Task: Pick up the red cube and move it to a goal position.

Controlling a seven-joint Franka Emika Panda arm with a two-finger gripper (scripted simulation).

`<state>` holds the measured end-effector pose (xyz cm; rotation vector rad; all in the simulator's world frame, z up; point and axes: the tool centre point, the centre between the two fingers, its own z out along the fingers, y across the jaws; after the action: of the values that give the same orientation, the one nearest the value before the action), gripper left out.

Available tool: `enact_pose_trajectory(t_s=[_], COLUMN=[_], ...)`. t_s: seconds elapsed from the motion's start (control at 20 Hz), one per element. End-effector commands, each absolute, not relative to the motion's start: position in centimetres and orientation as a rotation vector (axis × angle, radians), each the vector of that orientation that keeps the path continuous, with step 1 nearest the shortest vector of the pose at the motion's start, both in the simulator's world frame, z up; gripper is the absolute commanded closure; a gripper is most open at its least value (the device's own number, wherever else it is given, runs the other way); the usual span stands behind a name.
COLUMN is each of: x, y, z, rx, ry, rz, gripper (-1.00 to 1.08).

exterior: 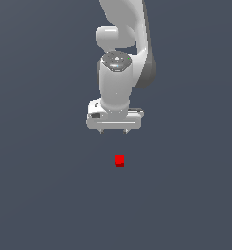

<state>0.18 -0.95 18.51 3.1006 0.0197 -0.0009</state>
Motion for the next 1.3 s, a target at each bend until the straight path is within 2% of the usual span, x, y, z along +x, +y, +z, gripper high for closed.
enact_pose_trajectory(t_s=[0.0, 0.5, 1.25], x=[0.2, 1.0, 4.7], y=[-1.0, -0.6, 1.1], z=[18.5, 15.8, 4.9], rx=[3.101, 3.107, 3.134], ry=[0.02, 0.032, 0.083], rz=[-0.001, -0.001, 0.0], gripper=[-0.92, -0.92, -0.92])
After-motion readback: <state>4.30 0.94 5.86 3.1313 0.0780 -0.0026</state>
